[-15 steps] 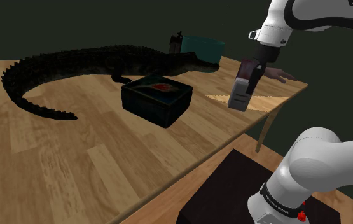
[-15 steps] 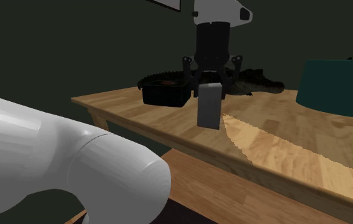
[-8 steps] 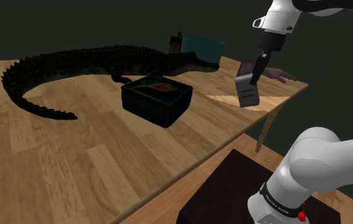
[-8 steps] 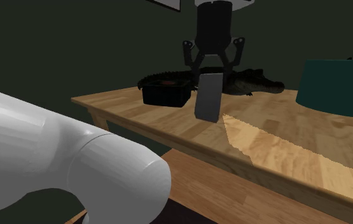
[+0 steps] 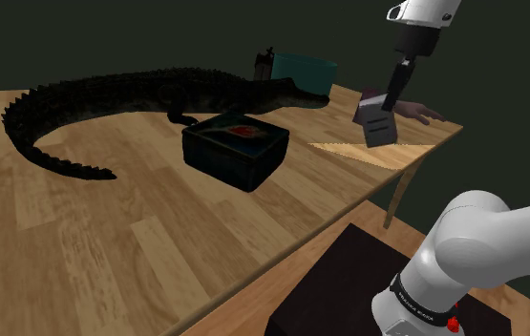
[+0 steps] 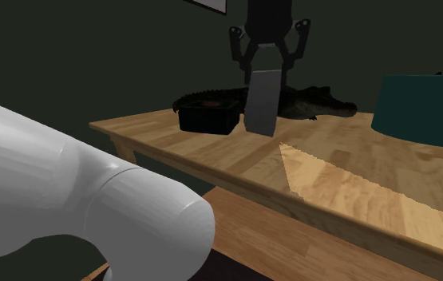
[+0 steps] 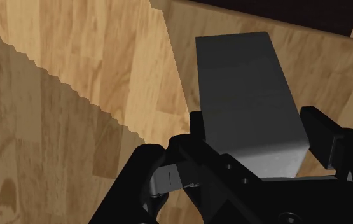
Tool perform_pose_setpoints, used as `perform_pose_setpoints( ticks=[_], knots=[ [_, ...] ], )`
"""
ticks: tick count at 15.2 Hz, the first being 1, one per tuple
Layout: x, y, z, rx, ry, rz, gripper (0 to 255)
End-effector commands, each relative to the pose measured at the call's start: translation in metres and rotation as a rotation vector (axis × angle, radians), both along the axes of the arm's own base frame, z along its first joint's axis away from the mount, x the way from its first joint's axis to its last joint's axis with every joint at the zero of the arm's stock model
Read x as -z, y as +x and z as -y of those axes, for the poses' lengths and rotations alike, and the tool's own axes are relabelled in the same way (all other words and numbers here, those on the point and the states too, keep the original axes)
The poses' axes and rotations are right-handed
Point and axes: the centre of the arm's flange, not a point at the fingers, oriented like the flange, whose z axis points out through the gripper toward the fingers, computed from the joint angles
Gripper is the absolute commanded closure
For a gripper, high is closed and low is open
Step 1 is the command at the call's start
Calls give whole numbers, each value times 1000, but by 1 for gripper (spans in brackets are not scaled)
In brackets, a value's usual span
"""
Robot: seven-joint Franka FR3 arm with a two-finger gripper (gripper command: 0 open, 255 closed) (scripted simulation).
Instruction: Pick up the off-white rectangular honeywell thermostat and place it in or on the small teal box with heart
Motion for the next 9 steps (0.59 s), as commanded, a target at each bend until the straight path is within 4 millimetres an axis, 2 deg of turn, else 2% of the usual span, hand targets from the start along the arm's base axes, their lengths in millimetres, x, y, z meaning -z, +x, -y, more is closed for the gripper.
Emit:
perform_pose_setpoints(
  ticks=[1, 9],
  knots=[
    [-11, -1, 1, 0, 0, 0, 255],
    [-54, -1, 1, 0, 0, 0, 255]
  ],
)
